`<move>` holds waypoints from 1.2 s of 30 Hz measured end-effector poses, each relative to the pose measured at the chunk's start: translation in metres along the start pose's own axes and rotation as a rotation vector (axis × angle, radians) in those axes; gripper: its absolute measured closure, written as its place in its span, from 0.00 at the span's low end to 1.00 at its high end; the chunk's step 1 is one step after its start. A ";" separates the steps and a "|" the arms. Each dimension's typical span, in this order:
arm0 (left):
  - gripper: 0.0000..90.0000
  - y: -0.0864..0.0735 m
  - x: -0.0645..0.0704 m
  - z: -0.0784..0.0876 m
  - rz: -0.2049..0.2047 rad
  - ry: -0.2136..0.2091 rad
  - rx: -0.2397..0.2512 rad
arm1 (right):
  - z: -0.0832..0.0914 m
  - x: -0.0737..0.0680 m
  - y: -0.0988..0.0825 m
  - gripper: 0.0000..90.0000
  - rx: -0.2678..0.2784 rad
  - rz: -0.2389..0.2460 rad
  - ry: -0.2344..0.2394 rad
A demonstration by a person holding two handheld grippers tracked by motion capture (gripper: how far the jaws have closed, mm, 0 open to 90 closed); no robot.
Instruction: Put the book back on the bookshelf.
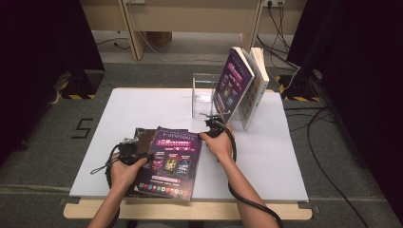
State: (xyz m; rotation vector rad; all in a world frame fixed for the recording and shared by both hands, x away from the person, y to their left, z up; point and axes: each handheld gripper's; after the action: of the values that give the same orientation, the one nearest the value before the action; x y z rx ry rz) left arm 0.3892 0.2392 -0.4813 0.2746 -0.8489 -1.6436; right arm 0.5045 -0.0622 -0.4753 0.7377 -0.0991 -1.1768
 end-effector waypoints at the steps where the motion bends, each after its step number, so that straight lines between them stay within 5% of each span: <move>1: 0.70 0.000 0.000 0.000 0.001 0.001 0.001 | -0.001 -0.001 0.000 0.70 -0.007 -0.025 0.002; 36: 0.72 -0.001 0.004 0.001 -0.002 0.021 -0.026 | -0.011 -0.004 0.011 0.65 -0.012 -0.027 0.015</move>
State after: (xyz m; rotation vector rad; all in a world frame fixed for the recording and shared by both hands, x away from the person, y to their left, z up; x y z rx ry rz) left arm 0.3867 0.2363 -0.4798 0.2746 -0.8111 -1.6492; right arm 0.5166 -0.0517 -0.4769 0.7391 -0.0698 -1.1966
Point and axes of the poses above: each handheld gripper's, and its own axes: z roughly backward along the jaws, y roughly out of its top, x roughly to its right, and after that the axes turned 1 degree about -z, right-handed
